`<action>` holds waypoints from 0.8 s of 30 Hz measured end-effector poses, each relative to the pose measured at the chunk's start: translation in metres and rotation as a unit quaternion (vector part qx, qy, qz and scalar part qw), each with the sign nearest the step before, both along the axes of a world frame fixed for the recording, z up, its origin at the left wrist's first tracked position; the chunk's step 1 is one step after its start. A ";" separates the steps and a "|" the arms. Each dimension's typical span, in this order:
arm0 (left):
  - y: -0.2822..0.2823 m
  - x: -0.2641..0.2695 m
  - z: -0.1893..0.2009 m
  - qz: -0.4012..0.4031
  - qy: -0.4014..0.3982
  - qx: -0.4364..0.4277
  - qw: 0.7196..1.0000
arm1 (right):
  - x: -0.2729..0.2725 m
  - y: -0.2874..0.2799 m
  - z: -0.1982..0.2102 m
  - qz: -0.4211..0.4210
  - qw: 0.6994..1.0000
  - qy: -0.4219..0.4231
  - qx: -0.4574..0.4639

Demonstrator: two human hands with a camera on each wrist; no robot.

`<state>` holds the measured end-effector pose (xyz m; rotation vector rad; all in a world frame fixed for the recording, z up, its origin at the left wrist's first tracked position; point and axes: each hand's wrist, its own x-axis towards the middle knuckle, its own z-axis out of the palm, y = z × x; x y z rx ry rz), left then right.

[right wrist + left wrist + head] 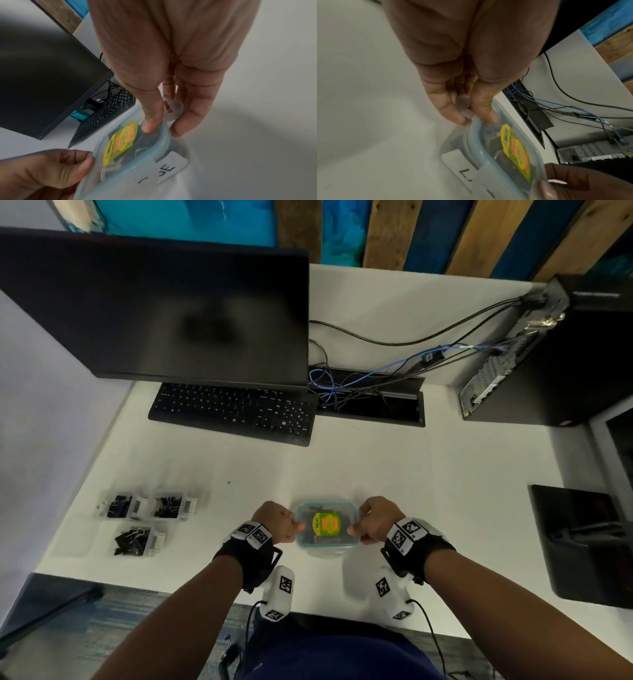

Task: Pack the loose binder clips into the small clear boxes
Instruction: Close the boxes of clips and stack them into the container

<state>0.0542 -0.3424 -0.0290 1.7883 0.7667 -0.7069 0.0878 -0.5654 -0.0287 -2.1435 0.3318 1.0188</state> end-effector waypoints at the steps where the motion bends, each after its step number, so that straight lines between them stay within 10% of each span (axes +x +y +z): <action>1: 0.001 -0.002 0.000 0.031 0.006 -0.011 0.999 | 0.000 0.001 0.000 0.003 1.000 0.003 -0.005; 4: 0.007 -0.010 -0.006 -0.075 0.031 0.029 0.996 | 0.000 0.001 -0.001 -0.004 1.000 0.013 -0.015; 6: 0.011 -0.007 -0.002 0.045 0.044 -0.033 0.997 | 0.001 -0.002 0.000 0.013 0.998 0.016 -0.055; 14: -0.005 -0.003 0.015 -0.107 0.022 0.174 0.979 | 0.000 0.008 0.000 0.064 0.988 -0.029 -0.141; 24: -0.011 0.001 0.015 -0.155 0.027 0.185 0.970 | 0.003 0.008 0.000 0.103 0.985 -0.015 -0.141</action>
